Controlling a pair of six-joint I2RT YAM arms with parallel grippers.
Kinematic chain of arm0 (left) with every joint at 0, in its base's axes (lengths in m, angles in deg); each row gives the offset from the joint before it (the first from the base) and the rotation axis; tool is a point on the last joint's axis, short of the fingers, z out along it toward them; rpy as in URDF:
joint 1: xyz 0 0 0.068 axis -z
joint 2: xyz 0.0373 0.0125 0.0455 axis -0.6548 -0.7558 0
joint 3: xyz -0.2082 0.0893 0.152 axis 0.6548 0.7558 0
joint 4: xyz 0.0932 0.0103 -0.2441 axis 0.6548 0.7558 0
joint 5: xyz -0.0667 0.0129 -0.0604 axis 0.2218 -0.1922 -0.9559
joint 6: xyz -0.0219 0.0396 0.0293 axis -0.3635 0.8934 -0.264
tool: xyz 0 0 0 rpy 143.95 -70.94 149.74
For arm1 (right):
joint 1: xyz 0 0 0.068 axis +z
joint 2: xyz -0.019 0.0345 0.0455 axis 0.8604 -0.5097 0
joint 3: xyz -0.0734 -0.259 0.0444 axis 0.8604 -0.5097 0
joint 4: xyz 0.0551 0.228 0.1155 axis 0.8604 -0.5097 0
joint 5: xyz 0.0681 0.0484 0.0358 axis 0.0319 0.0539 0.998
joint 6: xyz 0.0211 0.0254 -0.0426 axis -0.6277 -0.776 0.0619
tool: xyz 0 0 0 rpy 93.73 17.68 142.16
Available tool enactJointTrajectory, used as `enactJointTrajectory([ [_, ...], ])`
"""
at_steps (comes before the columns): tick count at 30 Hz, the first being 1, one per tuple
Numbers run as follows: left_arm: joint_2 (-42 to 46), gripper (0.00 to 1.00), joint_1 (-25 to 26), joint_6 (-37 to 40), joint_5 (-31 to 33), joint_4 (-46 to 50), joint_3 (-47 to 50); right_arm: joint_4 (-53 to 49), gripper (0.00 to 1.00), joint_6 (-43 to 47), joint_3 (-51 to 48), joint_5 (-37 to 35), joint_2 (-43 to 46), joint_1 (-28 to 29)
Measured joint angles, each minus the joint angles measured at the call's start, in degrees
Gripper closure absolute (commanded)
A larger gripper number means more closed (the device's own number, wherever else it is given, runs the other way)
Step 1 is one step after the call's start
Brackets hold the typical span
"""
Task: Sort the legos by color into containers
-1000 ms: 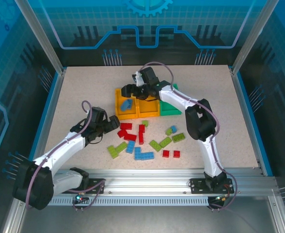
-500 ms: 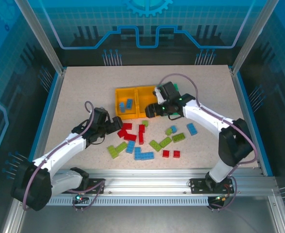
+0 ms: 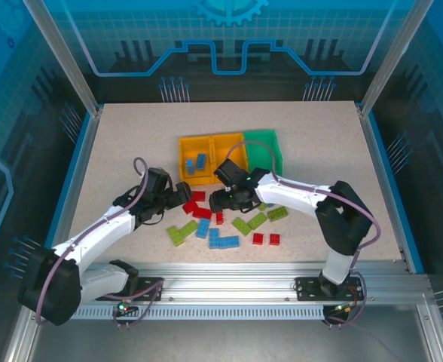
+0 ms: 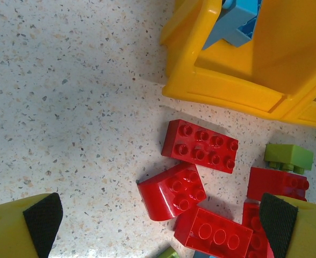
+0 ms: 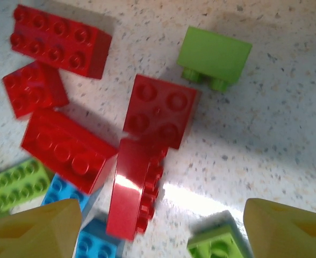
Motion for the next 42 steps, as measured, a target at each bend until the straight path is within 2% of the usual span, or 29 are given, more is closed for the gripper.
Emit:
enactJointTrajectory([
  [10, 0.0, 0.01, 0.0, 0.0, 0.0, 0.0, 0.3, -1.7, 0.28, -1.7, 7.3, -4.1, -9.0, 0.3],
  [16, 0.0, 0.01, 0.0, 0.0, 0.0, 0.0, 0.7, -1.9, 0.42, -2.0, 9.5, -4.4, -11.1, 0.4],
  [21, 0.0, 0.01, 0.0, 0.0, 0.0, 0.0, 0.7, -2.0, 0.61, -2.4, 10.0, -4.5, -12.0, 0.4],
  [24, 0.0, 0.01, 0.0, 0.0, 0.0, 0.0, 0.7, -1.9, 0.68, -2.4, 10.0, -5.3, -11.9, 0.6],
  [31, 0.0, 0.01, 0.3, 0.0, 0.5, 1.0, 0.7, -4.1, 0.72, -1.2, 9.4, -8.3, -8.3, 1.6],
  [36, 0.0, 0.01, 3.5, 0.2, 1.6, 2.3, 0.7, -5.0, 0.72, 1.0, 9.1, -10.8, -1.4, 0.6],
  [40, -0.1, 0.01, 6.7, 0.7, 2.2, 2.6, 0.6, -4.9, 0.72, 4.1, 9.1, -12.7, 3.1, -4.0],
  [42, -0.6, 0.01, 8.4, 1.6, 2.4, 2.6, 0.3, -4.9, 0.71, 6.3, 9.1, -13.7, 4.3, -8.5],
])
